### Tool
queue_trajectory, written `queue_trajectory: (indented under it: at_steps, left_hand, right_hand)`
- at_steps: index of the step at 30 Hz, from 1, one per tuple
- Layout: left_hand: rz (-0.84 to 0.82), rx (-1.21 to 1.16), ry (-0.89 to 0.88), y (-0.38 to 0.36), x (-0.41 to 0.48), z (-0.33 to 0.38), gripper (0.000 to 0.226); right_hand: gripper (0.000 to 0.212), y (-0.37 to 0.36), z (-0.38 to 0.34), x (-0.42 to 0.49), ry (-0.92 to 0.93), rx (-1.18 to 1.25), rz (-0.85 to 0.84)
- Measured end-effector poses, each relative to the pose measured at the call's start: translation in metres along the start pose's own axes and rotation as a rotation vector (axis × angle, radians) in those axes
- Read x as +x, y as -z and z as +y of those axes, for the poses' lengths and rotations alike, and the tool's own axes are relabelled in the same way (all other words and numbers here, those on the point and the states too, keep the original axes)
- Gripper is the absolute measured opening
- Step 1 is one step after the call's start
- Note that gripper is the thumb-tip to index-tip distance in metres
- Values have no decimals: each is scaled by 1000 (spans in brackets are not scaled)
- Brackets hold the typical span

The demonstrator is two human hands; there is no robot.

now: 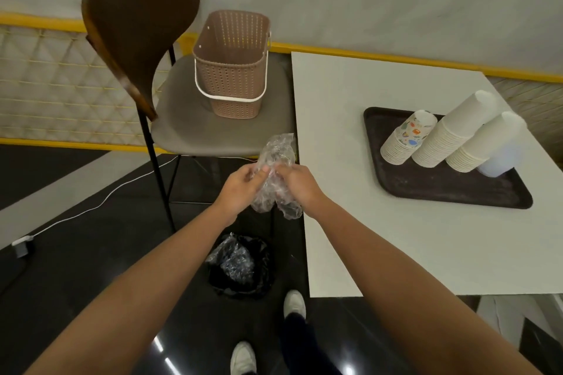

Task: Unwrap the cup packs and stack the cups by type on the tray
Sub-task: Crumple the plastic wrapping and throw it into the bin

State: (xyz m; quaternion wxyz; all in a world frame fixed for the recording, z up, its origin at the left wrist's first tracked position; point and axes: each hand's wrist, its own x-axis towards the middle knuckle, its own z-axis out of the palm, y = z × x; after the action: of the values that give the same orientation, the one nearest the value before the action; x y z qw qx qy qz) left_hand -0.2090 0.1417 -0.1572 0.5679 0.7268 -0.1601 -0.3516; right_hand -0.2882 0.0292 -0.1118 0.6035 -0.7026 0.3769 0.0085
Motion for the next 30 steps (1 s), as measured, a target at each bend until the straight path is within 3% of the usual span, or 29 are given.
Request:
queue_trajectory:
  at_steps: [8, 14, 20, 30]
  left_hand:
    - [40, 45, 42, 31, -23, -43, 19]
    - [91, 186, 119, 52, -26, -87, 24]
    - [127, 462, 206, 57, -10, -143, 28]
    - [205, 475, 254, 46, 39, -303, 19]
  right_hand:
    - [29, -58, 35, -2, -41, -66, -48]
    - [28, -91, 69, 4, -3, -230, -6]
    - [61, -124, 117, 18, 95, -335, 49]
    - [51, -182, 262, 85, 89, -603, -50]
